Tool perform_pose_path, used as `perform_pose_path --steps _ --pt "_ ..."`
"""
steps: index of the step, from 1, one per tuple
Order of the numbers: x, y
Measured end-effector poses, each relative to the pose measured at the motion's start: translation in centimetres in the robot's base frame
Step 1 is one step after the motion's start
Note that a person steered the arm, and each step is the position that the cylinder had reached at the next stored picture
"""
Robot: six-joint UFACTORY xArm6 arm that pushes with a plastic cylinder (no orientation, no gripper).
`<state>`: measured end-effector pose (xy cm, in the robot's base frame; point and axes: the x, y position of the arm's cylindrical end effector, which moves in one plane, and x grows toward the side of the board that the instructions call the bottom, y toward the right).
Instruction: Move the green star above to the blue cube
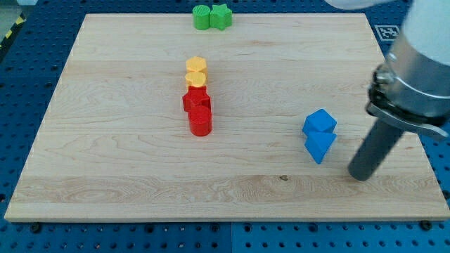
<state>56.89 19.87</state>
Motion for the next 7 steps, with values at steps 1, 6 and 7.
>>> perform_pose_path --steps 1,6,7 --pt "-3.4 6.7" --pt "-8.7 10.6" --pt "-8.8 10.6"
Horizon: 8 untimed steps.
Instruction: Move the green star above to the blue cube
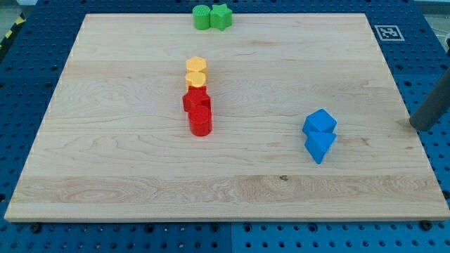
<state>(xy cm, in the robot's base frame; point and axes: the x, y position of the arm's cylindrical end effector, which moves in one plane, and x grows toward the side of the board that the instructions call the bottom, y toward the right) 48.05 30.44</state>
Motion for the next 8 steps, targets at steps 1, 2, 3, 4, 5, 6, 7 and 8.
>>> perform_pose_path --steps 1,2,3,4,5,6,7,8 --pt "-5.8 -0.2" --pt "-13.4 -1.4" --pt "-18.2 -4.0" --pt "-17.6 -10.1" --pt "-15.5 -18.5" --pt "-15.8 -28.4" --pt "-17.7 -37.9" --pt "-21.3 -44.9"
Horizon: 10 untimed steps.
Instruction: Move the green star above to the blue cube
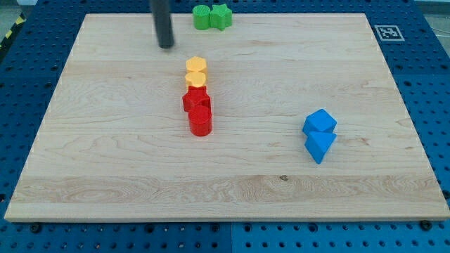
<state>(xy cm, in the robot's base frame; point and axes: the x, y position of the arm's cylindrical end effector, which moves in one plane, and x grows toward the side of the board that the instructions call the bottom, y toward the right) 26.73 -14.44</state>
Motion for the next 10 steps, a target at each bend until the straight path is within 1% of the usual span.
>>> perform_pose_path --steps 1,2,3,4,5,6,7,8,9,10 --pt "-6.8 -1.8" --pt "-7.6 -0.4" --pt "-7.5 2.9" --pt "-7.4 9.6" --pt "-5.5 16.5" --pt "0.1 22.7" --pt "0.3 23.1" --pt "-1.2 23.4" --pt "-2.0 25.5" --pt "3.2 29.0"
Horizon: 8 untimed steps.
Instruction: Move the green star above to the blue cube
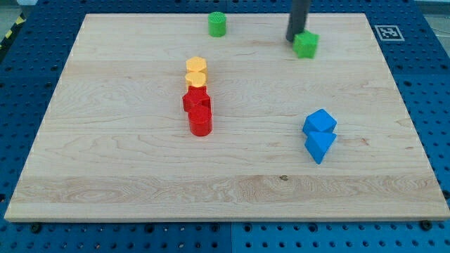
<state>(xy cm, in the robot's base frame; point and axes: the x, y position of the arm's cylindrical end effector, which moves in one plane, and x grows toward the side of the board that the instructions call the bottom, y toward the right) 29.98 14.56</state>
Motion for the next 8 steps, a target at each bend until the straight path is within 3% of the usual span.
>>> perform_pose_path --steps 1,3,4,5,6,8 --pt "7.9 1.4" --pt "1.9 1.4" --pt "1.1 4.7" --pt "4.8 6.8" --pt "8.0 3.7" --pt "7.9 3.7"
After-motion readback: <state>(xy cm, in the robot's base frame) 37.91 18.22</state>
